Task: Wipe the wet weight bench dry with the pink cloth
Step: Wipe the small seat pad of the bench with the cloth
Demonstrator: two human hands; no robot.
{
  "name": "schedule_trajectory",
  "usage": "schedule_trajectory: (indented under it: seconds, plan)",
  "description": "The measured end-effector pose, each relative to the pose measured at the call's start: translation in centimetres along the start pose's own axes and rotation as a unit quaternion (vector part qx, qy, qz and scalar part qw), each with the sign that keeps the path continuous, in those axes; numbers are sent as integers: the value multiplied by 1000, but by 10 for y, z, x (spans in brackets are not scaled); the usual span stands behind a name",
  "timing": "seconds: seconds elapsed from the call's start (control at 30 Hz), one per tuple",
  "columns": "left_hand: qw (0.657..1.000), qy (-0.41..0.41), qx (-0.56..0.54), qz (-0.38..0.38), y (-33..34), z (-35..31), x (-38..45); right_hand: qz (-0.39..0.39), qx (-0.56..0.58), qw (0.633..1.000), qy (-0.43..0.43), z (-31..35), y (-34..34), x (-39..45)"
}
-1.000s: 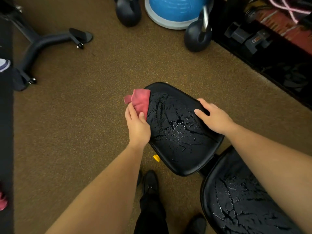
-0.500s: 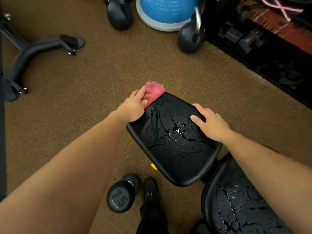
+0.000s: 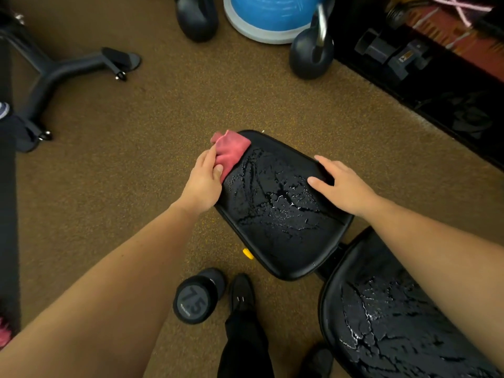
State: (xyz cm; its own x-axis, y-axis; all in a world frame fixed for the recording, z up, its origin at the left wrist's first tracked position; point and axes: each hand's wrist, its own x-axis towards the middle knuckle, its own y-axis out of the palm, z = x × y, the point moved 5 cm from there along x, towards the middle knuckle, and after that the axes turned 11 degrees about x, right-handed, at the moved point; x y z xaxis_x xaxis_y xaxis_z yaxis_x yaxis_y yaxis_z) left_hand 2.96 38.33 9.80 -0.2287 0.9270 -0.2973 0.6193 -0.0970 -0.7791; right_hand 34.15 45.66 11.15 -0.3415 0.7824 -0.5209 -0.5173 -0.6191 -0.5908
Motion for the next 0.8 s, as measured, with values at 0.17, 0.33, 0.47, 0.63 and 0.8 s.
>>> schedule_trajectory:
  seconds: [0.17,0.33,0.47,0.63,0.8]
  plan:
    - [999,-41,-18,-14,12,1,-30,-38,-15,998,-51,-6,1,-45]
    - [993,-97,-60,-19,25,-10,-63,-33,77,996,43,-39,15,-70]
    - [985,-135,-103,-33,39,-26,-89,-53,162,984,54,-47,19,-75]
    - [980,-156,-116,-35,58,-43,-123,-65,221,970,75,-44,10,-76]
    - [975,-166,-147,-27,80,-60,-156,-50,201,975,79,-45,13,-80]
